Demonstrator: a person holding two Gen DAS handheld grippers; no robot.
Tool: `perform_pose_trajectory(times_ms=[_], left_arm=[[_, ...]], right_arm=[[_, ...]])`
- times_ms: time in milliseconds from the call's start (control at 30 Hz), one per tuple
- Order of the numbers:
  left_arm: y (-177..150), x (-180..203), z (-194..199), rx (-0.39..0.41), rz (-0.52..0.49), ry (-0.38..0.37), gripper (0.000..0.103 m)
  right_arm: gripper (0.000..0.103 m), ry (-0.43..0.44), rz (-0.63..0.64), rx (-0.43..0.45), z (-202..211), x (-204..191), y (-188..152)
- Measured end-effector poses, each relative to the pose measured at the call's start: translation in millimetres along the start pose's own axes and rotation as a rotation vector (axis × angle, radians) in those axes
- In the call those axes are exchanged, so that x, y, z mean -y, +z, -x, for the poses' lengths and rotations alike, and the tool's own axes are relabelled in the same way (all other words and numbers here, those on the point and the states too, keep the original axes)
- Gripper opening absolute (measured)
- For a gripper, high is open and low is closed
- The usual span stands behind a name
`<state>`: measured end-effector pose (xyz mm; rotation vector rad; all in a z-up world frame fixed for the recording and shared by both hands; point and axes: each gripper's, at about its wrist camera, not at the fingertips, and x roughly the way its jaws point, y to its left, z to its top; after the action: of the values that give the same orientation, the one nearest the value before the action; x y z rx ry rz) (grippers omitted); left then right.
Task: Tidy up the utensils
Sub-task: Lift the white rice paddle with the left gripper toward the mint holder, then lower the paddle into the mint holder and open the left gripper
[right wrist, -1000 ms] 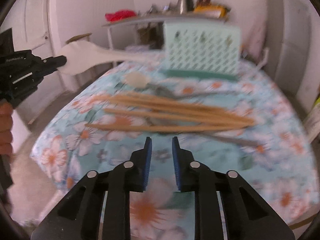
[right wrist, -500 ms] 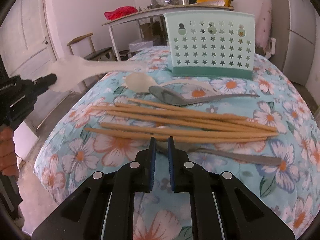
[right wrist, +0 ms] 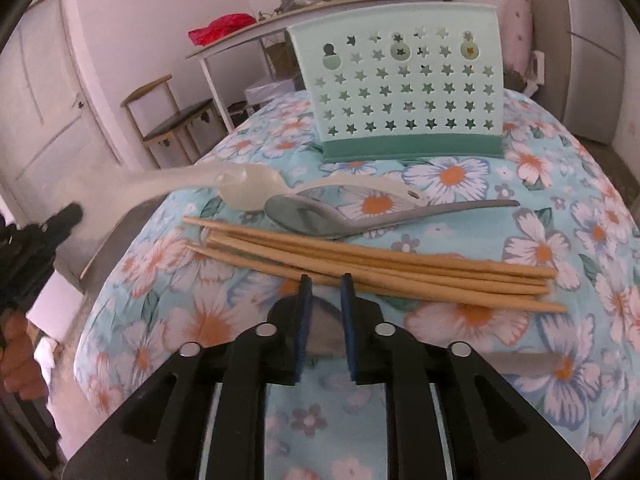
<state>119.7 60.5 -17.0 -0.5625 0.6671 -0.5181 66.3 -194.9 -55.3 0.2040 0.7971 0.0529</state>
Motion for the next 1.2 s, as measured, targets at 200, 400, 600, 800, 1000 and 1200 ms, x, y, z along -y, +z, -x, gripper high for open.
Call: perform_pose_trajectory(times_ms=[200,400,600,800,1000,1200], left_arm=[[0,0,1,-0.001,0.001,-0.001,0.001],[2,4,9,0.009,-0.006,0.003,0.001],[3,8,18,0.030,-0.009,0.008,0.001],[4,13,24,0.036,-0.023,0.016,0.001],[7,24,33,0.065,-0.052,0.024,0.001],[8,34,39,0.084,-0.077,0.027,0.001]], right_arm=[[0.027,-0.030,0.141,-0.005,12,-22,-20],[0.027,-0.201,0.370,-0.011,-4,-60,-24],[0.027,-0.343,0.449,-0.025,-23,-74,-25],[0.008,-0.378,0.435,-0.012,-25,-75,-24],[0.005,-0.341,0.421,0.039,0,-74,-26],[0.003,-0.254,0.339,0.111,40,-66,-21]])
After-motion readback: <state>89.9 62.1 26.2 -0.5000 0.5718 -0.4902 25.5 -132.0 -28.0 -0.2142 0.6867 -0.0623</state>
